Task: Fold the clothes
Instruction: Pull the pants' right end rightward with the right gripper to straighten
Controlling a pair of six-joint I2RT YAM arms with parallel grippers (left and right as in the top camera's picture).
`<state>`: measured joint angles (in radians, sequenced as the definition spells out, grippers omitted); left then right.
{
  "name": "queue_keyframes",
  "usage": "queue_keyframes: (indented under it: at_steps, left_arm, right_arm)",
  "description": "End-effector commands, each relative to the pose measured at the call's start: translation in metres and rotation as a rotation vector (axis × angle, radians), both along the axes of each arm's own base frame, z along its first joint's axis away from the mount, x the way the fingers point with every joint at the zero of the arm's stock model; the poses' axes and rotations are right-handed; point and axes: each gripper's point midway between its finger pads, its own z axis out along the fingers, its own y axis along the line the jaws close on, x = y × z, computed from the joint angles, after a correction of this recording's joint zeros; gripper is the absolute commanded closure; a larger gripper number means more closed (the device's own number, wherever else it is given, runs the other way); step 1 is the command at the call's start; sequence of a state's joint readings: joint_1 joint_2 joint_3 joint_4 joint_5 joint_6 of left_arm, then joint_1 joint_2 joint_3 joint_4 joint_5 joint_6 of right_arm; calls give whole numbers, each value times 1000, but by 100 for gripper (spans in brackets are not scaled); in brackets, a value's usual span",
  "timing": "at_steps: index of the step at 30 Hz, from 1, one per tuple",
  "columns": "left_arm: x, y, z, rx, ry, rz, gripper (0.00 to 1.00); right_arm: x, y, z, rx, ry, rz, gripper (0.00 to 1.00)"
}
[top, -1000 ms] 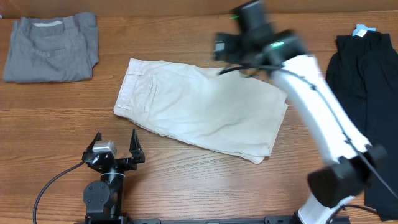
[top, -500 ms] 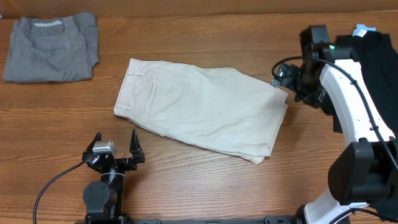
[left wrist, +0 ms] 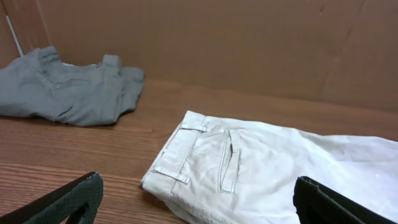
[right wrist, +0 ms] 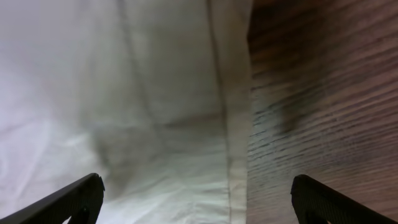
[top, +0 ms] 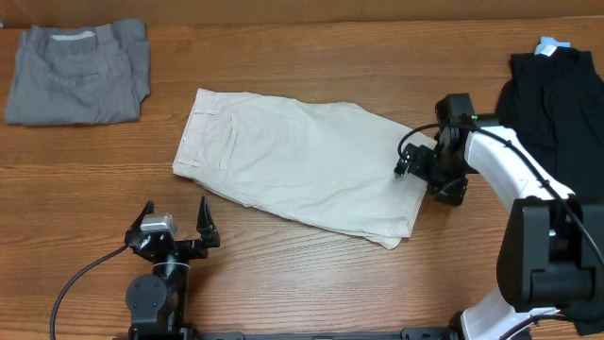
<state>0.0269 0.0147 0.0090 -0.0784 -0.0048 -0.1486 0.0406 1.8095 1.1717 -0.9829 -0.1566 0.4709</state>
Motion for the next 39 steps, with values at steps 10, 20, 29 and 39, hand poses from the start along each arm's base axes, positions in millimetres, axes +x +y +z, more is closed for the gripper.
queue_keyframes:
  at_steps: [10,20,29,39]
  left_arm:
    - [0,1,0,22,-6,4,0]
    - [0,1,0,22,-6,4,0]
    - [0,1,0,22,-6,4,0]
    - [0,1,0,22,-6,4,0]
  right_arm:
    - [7,4,-25,28,-82,2,28]
    - [30,-10,-22,-39,-170,-14,96]
    - [97,-43,36,-203,-374,18,96]
    - [101,-46,54,-224,-368,4,0]
